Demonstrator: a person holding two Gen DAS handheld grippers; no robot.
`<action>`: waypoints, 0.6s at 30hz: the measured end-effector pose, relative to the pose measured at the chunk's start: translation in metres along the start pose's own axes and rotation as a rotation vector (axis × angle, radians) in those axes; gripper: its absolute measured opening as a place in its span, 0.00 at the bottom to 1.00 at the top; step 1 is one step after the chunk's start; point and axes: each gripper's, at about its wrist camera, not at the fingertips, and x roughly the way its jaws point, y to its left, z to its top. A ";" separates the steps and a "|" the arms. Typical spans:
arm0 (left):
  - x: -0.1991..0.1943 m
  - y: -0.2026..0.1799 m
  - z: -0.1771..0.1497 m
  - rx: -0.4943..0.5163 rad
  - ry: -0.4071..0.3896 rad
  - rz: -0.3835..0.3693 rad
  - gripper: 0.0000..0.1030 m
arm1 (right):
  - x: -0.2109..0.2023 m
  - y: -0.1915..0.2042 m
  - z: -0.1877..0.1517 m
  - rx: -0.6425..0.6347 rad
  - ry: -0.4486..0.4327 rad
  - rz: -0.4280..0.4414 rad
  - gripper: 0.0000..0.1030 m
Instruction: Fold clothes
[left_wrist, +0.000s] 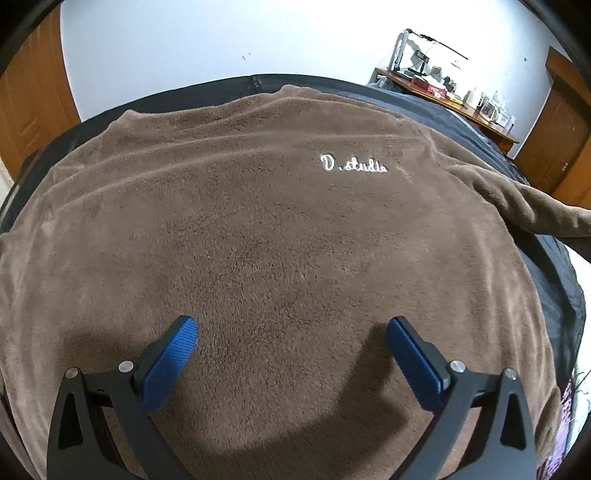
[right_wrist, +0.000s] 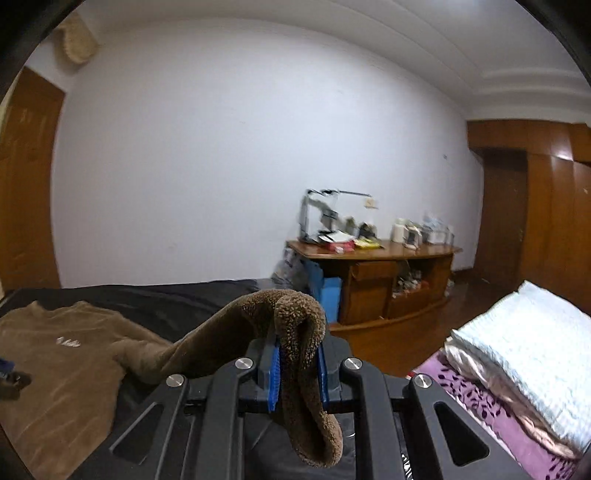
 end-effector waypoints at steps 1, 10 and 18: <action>0.000 -0.001 0.000 0.009 -0.003 0.004 1.00 | 0.003 -0.006 -0.001 0.019 -0.008 -0.034 0.16; 0.001 -0.004 -0.005 0.054 -0.030 0.030 1.00 | 0.029 -0.057 -0.019 0.091 0.087 -0.225 0.50; 0.001 -0.003 -0.004 0.059 -0.028 0.034 1.00 | 0.024 -0.121 -0.062 0.468 0.246 0.011 0.76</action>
